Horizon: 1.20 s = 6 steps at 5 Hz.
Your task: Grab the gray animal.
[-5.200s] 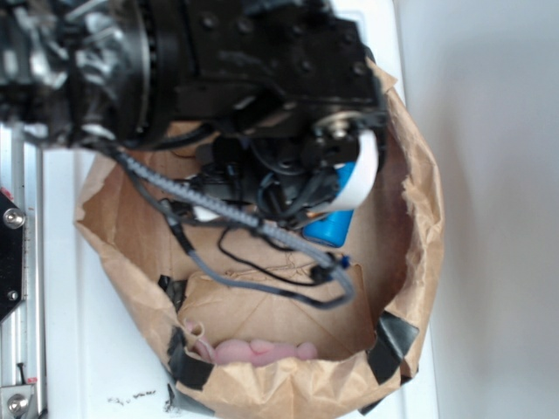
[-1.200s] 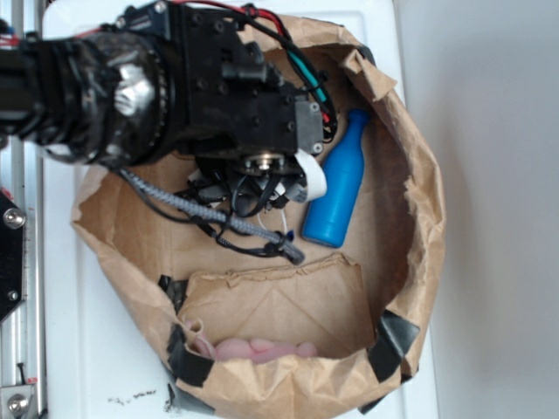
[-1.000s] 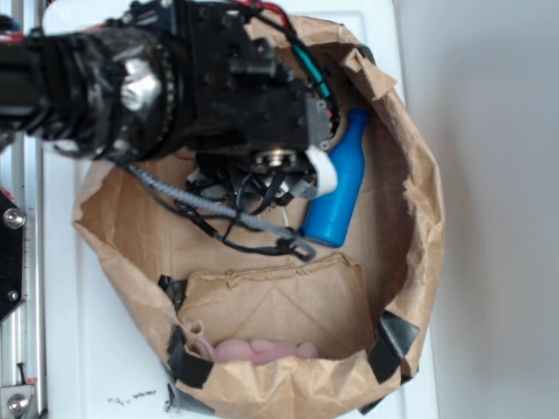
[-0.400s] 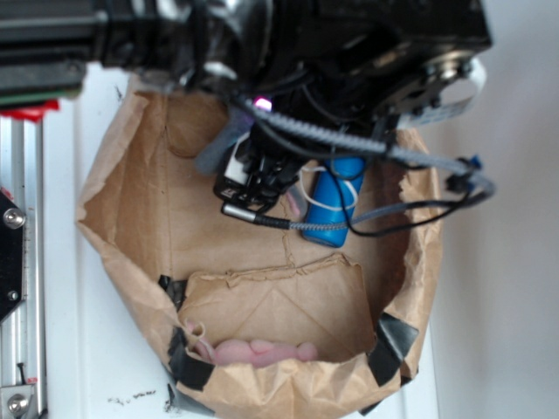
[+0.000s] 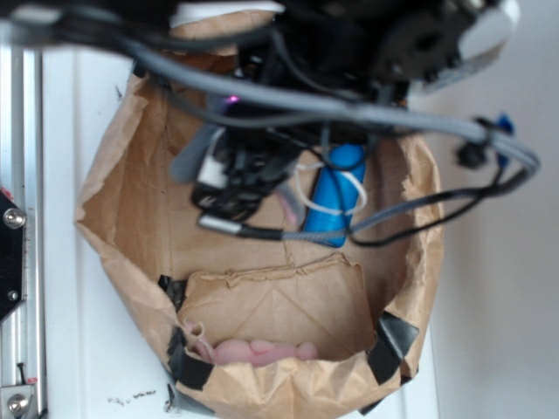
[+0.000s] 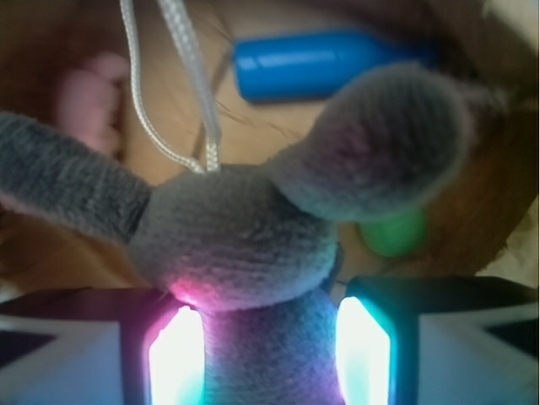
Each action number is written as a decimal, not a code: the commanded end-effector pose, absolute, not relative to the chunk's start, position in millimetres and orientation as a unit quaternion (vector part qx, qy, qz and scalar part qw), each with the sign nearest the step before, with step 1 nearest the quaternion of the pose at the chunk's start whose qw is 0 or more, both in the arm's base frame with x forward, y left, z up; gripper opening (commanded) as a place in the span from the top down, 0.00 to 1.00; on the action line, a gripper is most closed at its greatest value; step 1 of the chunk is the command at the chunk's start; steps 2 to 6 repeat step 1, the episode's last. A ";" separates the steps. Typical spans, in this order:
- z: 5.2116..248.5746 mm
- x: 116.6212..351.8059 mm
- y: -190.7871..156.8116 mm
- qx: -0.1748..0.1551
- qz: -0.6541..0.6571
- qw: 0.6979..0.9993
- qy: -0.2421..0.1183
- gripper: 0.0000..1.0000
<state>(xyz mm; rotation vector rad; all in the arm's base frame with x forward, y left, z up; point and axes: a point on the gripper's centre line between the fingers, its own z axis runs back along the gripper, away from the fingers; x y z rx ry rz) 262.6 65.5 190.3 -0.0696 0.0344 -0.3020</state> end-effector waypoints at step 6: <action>226.8 232.9 68.6 -0.009 -0.182 0.977 -0.110 1.00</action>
